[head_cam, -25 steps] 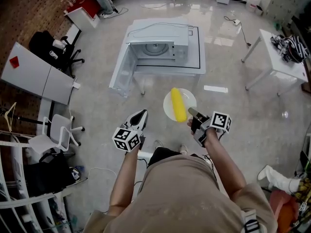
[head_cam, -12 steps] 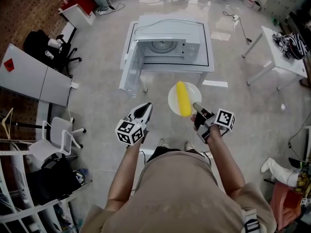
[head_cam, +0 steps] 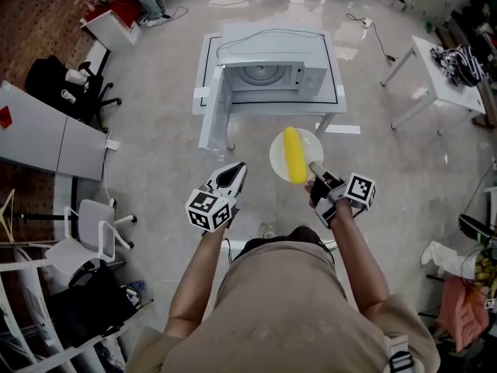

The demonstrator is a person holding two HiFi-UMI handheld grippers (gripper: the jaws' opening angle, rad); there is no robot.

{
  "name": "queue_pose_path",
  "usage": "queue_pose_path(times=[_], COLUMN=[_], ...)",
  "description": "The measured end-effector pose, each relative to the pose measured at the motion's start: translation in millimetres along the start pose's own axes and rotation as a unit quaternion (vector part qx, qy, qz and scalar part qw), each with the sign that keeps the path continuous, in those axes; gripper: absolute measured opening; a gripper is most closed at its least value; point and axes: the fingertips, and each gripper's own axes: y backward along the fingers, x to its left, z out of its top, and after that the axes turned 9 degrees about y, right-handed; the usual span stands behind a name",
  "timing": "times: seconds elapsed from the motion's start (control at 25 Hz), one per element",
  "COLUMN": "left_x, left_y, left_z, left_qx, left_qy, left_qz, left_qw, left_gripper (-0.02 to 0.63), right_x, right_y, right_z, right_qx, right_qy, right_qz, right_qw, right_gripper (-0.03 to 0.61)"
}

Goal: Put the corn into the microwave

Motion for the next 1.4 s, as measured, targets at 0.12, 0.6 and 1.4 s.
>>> queue_pose_path(times=[0.12,0.6,1.4], left_x=[9,22,46], left_y=[-2,-7,-84], left_z=[1,11,66], left_qx=[0.002,-0.008,0.005], left_qy=[-0.006,0.0,0.002], left_qz=[-0.007,-0.01,0.02], left_qw=[1.0,0.9999,0.9998], left_gripper=[0.002,0.002,0.002], right_x=[-2,0,-6], right_y=[-7,-24,-99], right_z=[-5,-7,80], right_qx=[-0.008,-0.001,0.051], right_qy=[-0.006,-0.002,0.0], right_qz=[0.0,-0.006,0.0], right_qw=[1.0,1.0,0.999], right_gripper=[0.014,0.014,0.014])
